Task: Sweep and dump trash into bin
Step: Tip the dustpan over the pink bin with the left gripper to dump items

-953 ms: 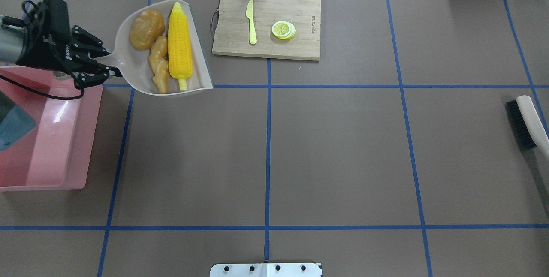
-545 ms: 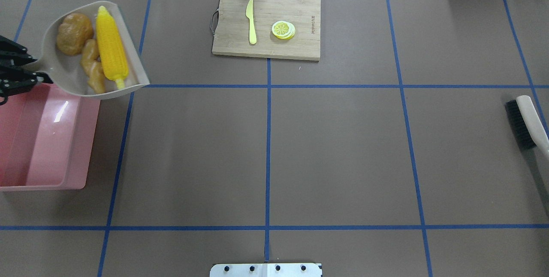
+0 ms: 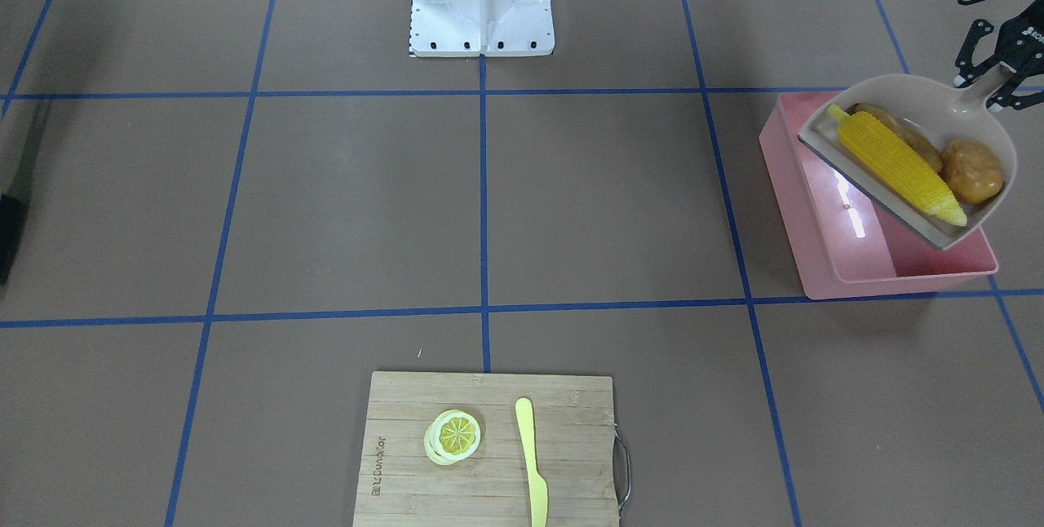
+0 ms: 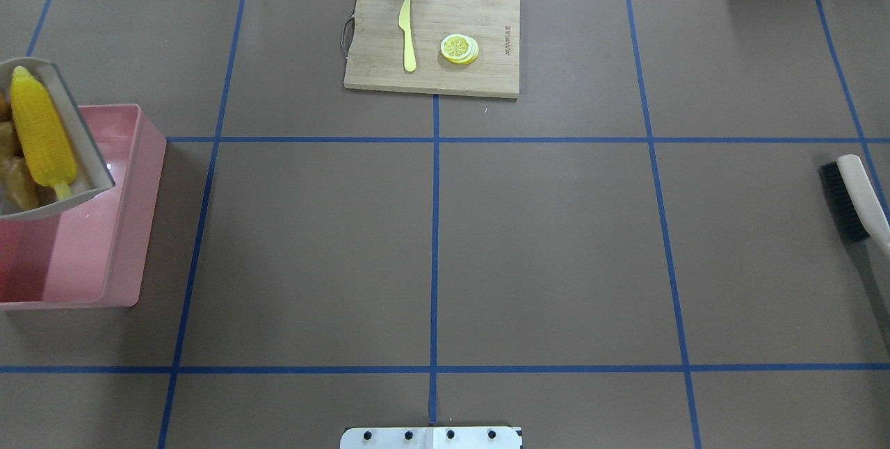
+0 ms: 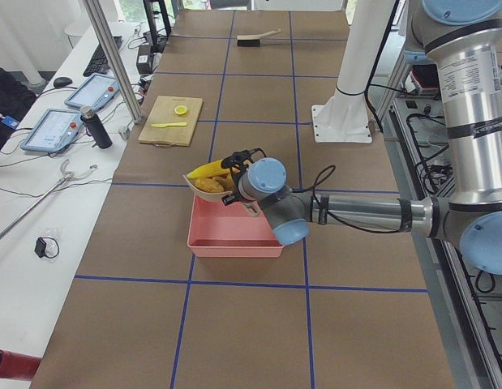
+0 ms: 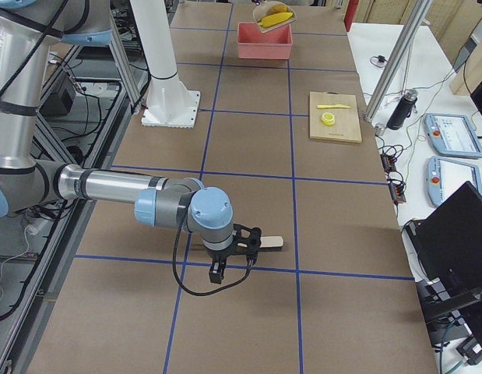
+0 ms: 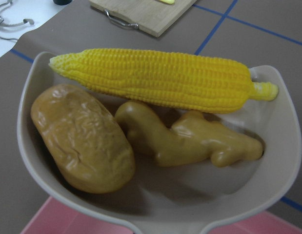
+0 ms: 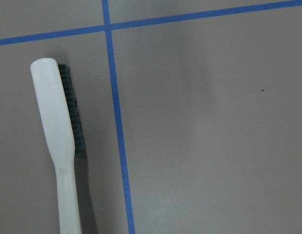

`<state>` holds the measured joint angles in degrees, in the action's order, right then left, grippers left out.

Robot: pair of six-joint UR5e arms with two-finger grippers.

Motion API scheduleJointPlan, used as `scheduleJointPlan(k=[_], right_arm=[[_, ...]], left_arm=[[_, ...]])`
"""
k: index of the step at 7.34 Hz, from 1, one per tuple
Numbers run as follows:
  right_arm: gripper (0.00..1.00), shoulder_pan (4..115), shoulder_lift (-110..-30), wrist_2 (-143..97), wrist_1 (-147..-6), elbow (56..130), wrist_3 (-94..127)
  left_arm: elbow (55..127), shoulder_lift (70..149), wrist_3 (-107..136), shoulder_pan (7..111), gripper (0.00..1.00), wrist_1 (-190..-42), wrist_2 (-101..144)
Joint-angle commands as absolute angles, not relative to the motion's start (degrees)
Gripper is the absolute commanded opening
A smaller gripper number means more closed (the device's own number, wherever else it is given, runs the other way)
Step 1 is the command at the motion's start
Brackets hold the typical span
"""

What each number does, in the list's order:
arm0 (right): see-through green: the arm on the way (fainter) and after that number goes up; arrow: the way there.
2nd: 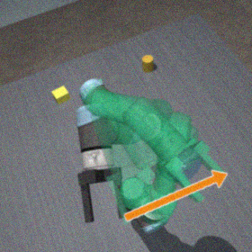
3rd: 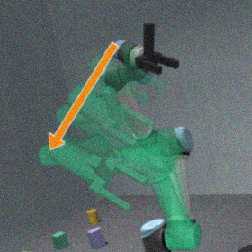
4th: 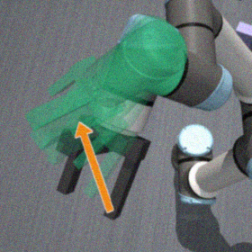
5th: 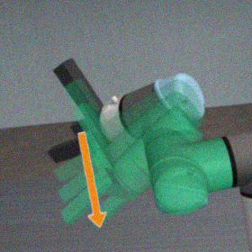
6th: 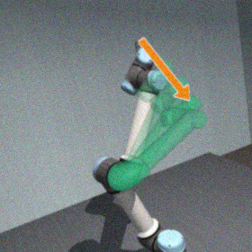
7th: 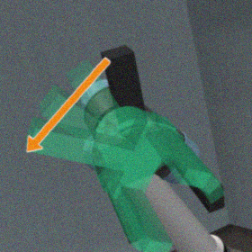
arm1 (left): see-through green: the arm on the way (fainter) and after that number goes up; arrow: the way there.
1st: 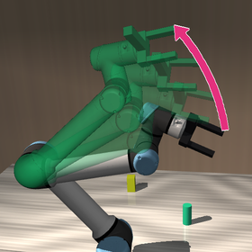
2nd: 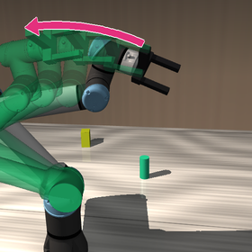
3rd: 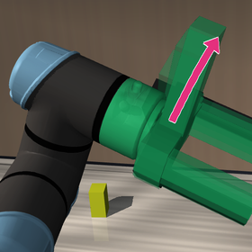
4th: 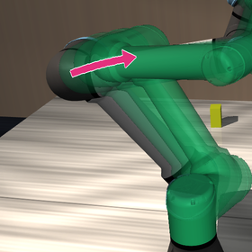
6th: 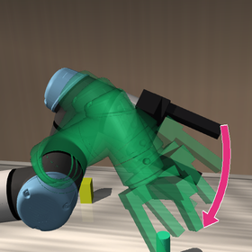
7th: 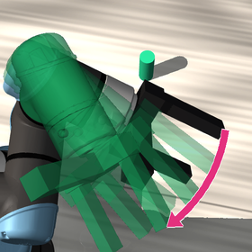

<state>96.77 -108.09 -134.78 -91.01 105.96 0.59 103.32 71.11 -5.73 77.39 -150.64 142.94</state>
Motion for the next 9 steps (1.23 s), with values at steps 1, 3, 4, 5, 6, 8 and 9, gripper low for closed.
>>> scheduleJointPlan(k=[1, 3, 4, 5, 6, 8, 9], right_arm=[[1.00, 96.8, -108.2, -135.4, -91.1, 105.8, 0.6], [1.00, 96.8, -108.2, -135.5, -91.1, 105.8, 0.6], [1.00, 96.8, -108.2, -135.5, -91.1, 105.9, 0.6], [1.00, 96.8, -108.2, -135.5, -91.1, 105.9, 0.6], [1.00, 96.8, -108.2, -135.5, -91.1, 105.6, 0.6], [1.00, 96.8, -108.9, -135.6, -91.1, 105.9, 0.6], [1.00, 96.9, -108.7, -135.6, -91.1, 106.0, 0.6]], left_arm=[[102.4, 66.0, -7.4, 80.7, 0.00, -154.4, 143.4], [100.8, 67.7, -7.4, 84.2, 0.00, -153.7, 146.8], [99.8, 68.2, -7.3, 84.2, 0.00, -153.4, 146.7], [99.3, 69.4, -7.0, 84.3, 0.00, -153.4, 146.7], [99.0, 69.5, -7.1, 84.6, 0.00, -153.3, 146.8], [99.4, 69.4, -7.2, 85.2, 0.00, -153.2, 146.4], [99.3, 69.4, -7.2, 85.3, 0.00, -153.3, 146.3]])
